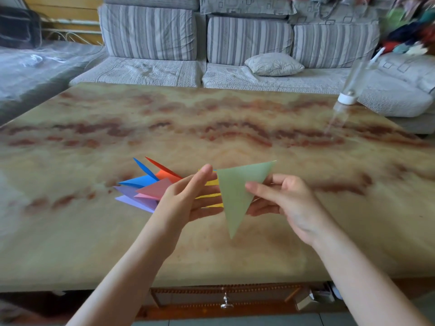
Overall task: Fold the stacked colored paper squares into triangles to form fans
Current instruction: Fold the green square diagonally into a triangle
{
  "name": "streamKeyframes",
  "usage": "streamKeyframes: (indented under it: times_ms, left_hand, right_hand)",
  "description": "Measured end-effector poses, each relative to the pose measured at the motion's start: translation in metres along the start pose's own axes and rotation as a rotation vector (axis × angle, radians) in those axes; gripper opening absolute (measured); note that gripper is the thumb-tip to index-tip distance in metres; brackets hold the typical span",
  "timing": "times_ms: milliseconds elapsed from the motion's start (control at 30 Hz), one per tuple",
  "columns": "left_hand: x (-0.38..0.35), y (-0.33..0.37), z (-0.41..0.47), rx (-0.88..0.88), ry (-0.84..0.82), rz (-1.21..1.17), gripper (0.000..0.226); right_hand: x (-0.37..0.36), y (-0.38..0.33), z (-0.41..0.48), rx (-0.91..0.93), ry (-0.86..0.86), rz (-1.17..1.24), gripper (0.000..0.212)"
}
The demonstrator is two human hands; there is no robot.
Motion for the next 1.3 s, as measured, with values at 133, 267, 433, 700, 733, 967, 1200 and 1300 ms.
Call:
streamKeyframes:
  times_ms: [133, 267, 433, 700, 733, 967, 1200, 1300]
  left_hand:
    - [-0.003, -0.001, -0.002, -0.019, -0.040, 0.082, 0.035]
    - [0.001, -0.005, 0.000, -0.029, -0.002, 0.082, 0.023]
    - [0.009, -0.003, 0.003, -0.075, 0.035, -0.050, 0.022]
    - [0.002, -0.006, 0.002, -0.033, -0.033, -0.201, 0.027]
    - [0.001, -0.007, 0.002, -0.023, -0.043, -0.214, 0.029]
    - [-0.013, -0.010, -0.005, 0.023, -0.180, -0.198, 0.032]
    - [-0.015, -0.006, -0.005, -0.008, -0.152, -0.025, 0.037]
    - [-0.007, 0.001, -0.003, -0.091, -0.037, -0.002, 0.037]
  right_hand:
    - [-0.011, 0.003, 0.000, 0.054, -0.036, -0.140, 0.015]
    - [-0.015, -0.003, -0.003, 0.125, -0.032, -0.165, 0.015]
    - [-0.012, -0.013, -0.005, 0.254, -0.012, -0.146, 0.015]
    - [-0.024, -0.010, -0.006, 0.284, -0.115, -0.206, 0.014]
    - [-0.022, -0.011, -0.005, 0.278, -0.100, -0.168, 0.008]
    - [-0.005, -0.009, -0.001, 0.252, 0.090, 0.019, 0.019]
    - [0.000, -0.010, -0.001, 0.250, 0.142, 0.099, 0.011]
    - [-0.002, -0.012, -0.002, 0.253, 0.116, 0.071, 0.009]
Point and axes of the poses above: each hand's wrist, its own z-axis towards the middle knuckle, its own x-axis out of the back of the hand, y = z × x, the point moved 8 cm from there along z, towards the middle knuckle, and after that the axes turned 4 degrees about -x, right-handed, at the moved point
